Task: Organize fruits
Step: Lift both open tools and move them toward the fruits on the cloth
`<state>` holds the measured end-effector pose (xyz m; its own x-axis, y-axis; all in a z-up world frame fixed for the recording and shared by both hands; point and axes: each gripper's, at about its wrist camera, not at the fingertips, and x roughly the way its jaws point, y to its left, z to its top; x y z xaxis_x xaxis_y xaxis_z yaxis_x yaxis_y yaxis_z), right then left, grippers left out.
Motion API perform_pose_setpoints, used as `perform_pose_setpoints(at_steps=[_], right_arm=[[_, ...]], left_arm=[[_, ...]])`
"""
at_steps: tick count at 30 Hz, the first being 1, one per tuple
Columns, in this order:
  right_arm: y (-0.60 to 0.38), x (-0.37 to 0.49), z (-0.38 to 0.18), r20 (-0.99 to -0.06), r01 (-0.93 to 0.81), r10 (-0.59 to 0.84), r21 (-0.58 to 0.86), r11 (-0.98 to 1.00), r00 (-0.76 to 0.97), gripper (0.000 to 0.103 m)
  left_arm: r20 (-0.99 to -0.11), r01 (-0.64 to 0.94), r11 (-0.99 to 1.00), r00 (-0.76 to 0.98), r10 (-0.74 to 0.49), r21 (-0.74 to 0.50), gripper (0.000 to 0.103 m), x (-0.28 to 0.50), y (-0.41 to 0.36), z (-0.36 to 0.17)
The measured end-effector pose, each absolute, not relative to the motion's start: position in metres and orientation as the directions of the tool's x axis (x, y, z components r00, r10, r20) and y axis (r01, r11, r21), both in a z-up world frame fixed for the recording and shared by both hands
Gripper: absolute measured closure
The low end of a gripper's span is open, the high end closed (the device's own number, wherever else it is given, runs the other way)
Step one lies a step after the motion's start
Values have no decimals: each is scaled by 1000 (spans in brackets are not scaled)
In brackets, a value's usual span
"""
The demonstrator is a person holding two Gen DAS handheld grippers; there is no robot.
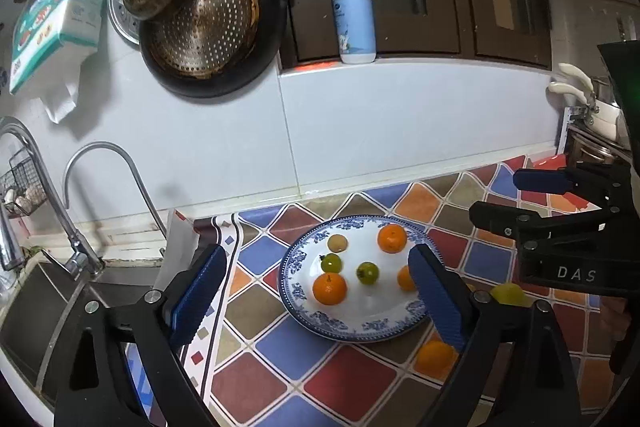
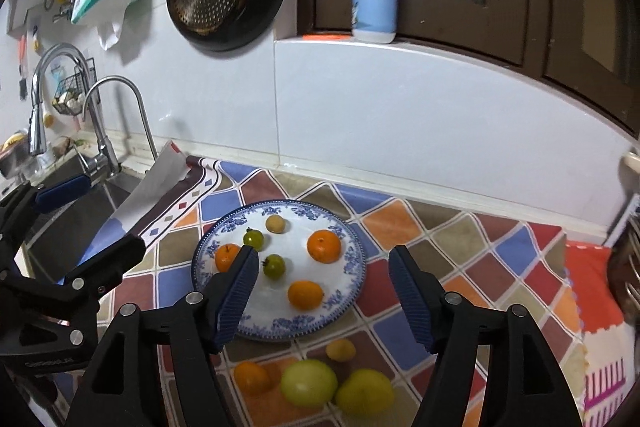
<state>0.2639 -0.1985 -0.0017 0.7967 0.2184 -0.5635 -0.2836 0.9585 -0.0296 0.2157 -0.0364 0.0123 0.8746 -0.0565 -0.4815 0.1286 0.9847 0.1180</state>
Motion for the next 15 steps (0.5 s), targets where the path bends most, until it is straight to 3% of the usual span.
perform_pose_setpoints(at_steps=[15], right_arm=[[-227, 202, -3, -534, -226, 171, -38, 973, 828, 33]], left_arm=[[-451, 153, 976, 890, -68, 154, 5, 164, -59, 12]])
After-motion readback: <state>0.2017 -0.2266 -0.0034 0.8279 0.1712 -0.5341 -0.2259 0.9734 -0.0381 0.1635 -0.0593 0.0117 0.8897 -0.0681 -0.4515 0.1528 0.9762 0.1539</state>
